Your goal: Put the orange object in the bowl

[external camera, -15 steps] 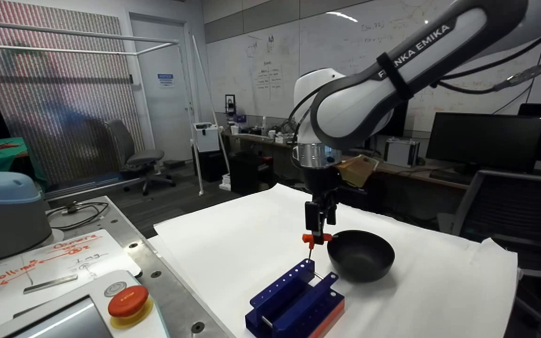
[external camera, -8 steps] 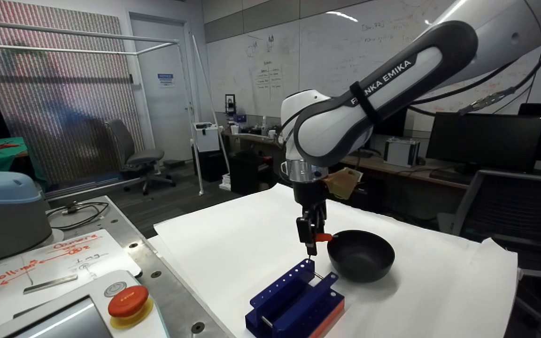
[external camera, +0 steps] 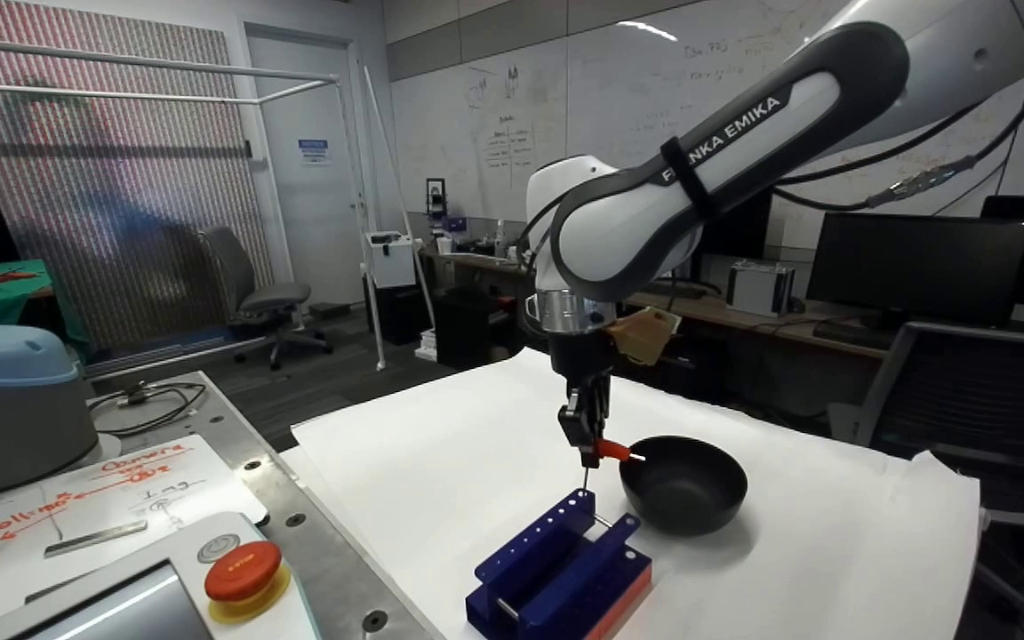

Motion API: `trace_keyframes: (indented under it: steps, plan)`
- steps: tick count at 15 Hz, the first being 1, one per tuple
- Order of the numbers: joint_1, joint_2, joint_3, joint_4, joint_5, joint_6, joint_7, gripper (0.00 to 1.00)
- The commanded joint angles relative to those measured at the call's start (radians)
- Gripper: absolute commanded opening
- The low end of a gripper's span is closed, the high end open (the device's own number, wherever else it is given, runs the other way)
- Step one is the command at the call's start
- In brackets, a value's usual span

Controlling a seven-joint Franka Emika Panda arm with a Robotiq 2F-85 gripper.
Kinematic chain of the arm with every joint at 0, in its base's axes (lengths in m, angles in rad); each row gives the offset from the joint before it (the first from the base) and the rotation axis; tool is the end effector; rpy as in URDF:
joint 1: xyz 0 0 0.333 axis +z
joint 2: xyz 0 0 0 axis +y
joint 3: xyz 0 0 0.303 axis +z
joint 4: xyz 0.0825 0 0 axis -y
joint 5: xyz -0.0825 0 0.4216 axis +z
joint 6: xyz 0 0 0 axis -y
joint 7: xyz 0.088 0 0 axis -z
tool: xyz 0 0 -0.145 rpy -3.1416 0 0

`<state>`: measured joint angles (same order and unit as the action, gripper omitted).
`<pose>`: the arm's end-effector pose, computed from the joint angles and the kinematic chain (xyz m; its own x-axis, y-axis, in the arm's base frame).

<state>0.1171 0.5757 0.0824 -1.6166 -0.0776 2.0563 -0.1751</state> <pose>0.6811 0.1271 0.2094 0.9105 0.3909 -0.1346 0.3939 -0.9191 -0.0052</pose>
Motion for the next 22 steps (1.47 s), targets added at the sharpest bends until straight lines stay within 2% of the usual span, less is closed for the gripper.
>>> trace_keyframes:
  steps: [1, 4, 6, 9, 12, 14, 20, 21, 22]
  plan:
    - [0.015, -0.165, 0.0, -0.116, -0.022, -0.014, 0.056, 0.11]
    - [0.018, -0.295, -0.002, -0.2, -0.013, -0.005, 0.127, 0.12]
    - [0.029, -0.356, -0.021, -0.234, -0.053, -0.006, 0.232, 0.11]
    - [0.035, -0.371, -0.048, -0.254, -0.197, -0.027, 0.396, 0.12]
    - [0.028, -0.305, -0.073, -0.229, -0.303, -0.095, 0.524, 0.12]
    - [0.031, -0.247, -0.089, -0.202, -0.332, -0.171, 0.583, 0.12]
    - [0.019, -0.063, -0.09, -0.103, -0.261, -0.33, 0.511, 0.14]
    - [0.017, -0.043, -0.087, -0.085, -0.244, -0.34, 0.499, 0.28]
    - [0.014, -0.029, -0.083, -0.071, -0.23, -0.343, 0.481, 0.47]
